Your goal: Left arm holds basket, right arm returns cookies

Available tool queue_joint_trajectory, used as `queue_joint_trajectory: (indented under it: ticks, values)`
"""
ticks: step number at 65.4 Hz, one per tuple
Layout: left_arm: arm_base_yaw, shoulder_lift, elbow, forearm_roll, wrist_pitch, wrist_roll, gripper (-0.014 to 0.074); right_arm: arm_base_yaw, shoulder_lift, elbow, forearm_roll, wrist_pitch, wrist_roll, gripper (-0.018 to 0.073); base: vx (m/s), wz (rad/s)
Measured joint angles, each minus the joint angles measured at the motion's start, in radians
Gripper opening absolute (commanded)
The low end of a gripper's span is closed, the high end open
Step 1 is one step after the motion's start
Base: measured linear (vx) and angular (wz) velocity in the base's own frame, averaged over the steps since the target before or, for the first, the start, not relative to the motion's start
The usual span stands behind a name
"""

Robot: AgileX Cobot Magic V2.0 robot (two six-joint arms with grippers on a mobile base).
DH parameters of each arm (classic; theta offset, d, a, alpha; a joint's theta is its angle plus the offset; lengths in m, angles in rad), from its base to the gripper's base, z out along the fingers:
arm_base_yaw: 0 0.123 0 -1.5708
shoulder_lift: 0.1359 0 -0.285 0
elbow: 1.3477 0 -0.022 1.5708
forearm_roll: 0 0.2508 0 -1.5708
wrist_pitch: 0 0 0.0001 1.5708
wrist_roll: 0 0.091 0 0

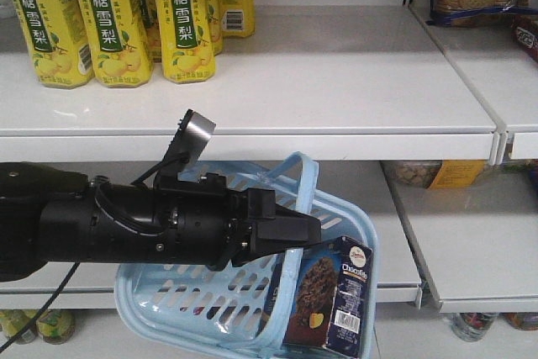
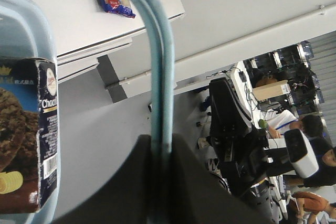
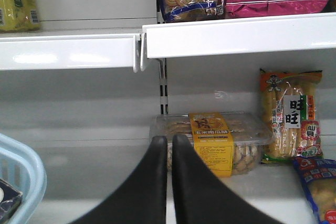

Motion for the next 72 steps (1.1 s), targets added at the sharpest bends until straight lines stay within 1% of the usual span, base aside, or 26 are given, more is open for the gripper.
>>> queue_joint_trajectory:
  ticks: [52, 72]
  values:
    - [0.0, 0.0, 0.0, -0.002, -0.009, 0.0, -0.0003, 0.0, 0.0, 0.0, 0.0, 0.0, 0.0, -0.0009, 0.0, 0.0]
    - [0.0, 0.0, 0.0, -0.003, -0.009, 0.0, -0.0003, 0.0, 0.0, 0.0, -0.002, -0.062, 0.001, -0.0009, 0.0, 0.0]
